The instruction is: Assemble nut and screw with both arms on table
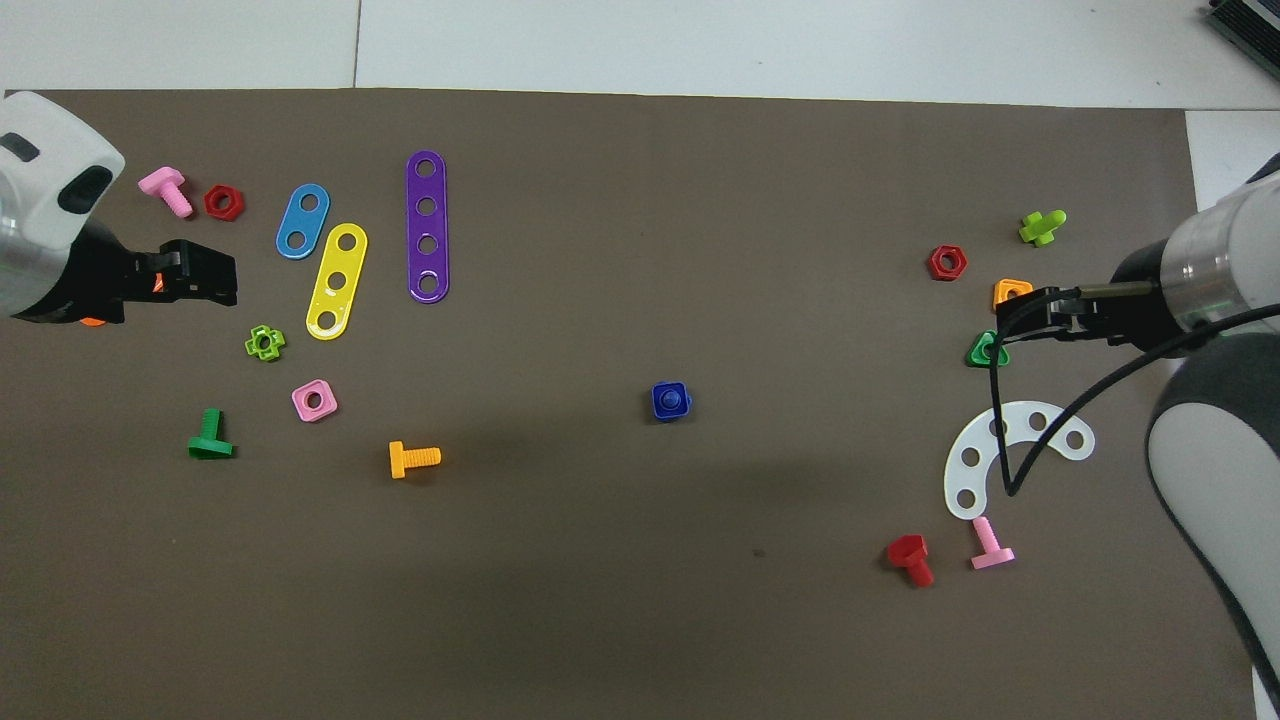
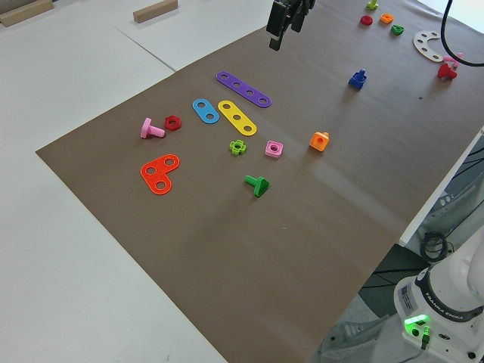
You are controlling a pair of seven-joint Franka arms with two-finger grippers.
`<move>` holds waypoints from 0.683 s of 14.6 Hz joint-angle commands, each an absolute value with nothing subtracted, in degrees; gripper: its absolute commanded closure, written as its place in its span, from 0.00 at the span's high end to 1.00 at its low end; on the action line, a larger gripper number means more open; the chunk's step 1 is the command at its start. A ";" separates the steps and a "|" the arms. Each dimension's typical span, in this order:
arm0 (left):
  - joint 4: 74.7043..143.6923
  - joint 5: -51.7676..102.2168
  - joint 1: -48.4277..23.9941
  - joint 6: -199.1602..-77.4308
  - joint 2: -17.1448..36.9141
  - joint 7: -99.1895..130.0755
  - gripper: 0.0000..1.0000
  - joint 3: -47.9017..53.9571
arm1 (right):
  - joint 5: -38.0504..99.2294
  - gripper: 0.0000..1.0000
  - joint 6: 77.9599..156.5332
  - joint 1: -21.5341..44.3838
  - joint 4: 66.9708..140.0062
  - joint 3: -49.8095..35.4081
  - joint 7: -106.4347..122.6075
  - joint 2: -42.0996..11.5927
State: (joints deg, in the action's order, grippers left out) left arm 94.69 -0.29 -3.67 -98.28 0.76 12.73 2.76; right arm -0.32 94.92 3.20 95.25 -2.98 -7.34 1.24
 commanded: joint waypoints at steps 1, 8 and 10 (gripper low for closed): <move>94.39 1.32 -2.29 -97.29 -0.09 11.87 1.00 3.08 | 0.00 0.97 96.15 3.16 97.21 -3.25 -8.88 2.81; 93.96 0.97 -2.29 -98.00 -0.09 11.95 1.00 3.25 | -0.09 1.00 96.15 3.25 97.21 -3.25 -8.18 2.81; 93.87 0.97 -2.29 -97.65 -0.17 11.95 1.00 3.16 | 0.00 1.00 96.15 3.16 96.95 -3.25 -8.09 2.81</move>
